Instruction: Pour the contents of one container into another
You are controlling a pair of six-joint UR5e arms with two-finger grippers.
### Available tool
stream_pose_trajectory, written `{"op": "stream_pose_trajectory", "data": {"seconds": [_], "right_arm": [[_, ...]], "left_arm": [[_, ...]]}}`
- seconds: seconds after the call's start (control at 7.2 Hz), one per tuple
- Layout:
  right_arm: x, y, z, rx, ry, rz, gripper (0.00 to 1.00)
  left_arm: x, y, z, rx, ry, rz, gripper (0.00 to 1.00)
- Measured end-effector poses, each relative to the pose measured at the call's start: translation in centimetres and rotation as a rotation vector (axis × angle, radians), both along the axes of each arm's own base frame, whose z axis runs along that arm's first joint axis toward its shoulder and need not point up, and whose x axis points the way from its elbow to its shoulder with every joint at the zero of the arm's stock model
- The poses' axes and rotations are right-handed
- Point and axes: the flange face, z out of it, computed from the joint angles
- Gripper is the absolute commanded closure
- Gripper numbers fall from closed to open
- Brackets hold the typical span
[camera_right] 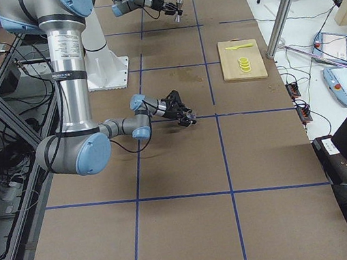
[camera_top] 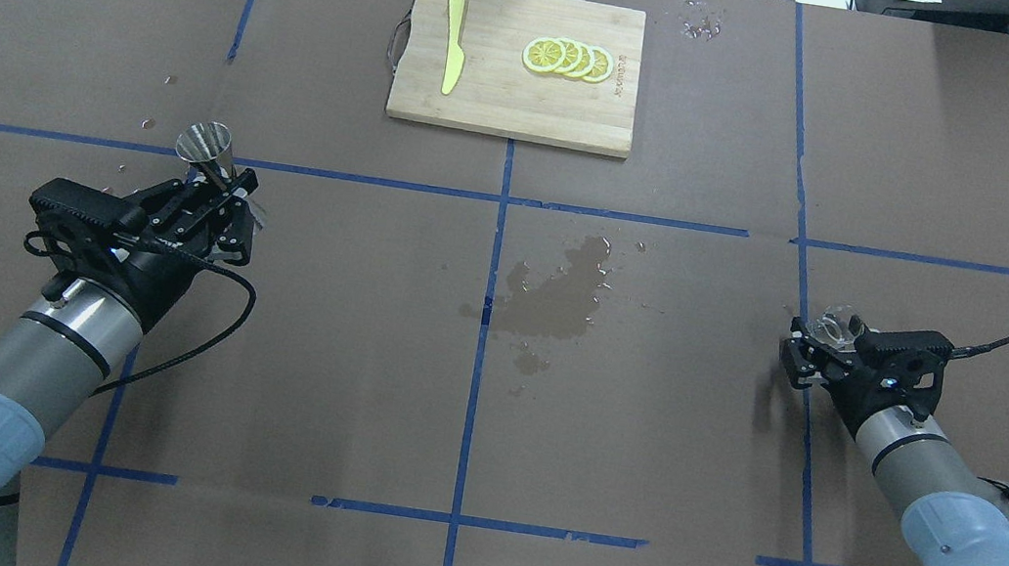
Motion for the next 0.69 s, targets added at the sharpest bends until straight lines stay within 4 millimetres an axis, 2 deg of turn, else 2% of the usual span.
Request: {"op": "stream_pose_trajectory", "data": {"seconds": [0.14, 0.28, 0.56, 0.69], "right_arm": [[0.0, 0.0, 0.0, 0.000, 0.001, -0.001, 0.87], [0.0, 0.0, -0.1, -0.003, -0.001, -0.010, 1.00], [0.0, 0.1, -1.3, -0.002, -0.021, -0.035, 1.00], [0.3, 0.2, -2.7, 0.002, -0.049, -0.049, 1.00]], "left_arm": [[0.0, 0.0, 0.0, 0.000, 0.001, 0.000, 1.00], [0.0, 0.0, 0.0, 0.000, 0.001, 0.000, 1.00], [0.0, 0.0, -0.3, 0.001, 0.006, 0.000, 1.00], [0.0, 0.0, -0.6, 0.003, 0.012, 0.000, 1.00]]}}
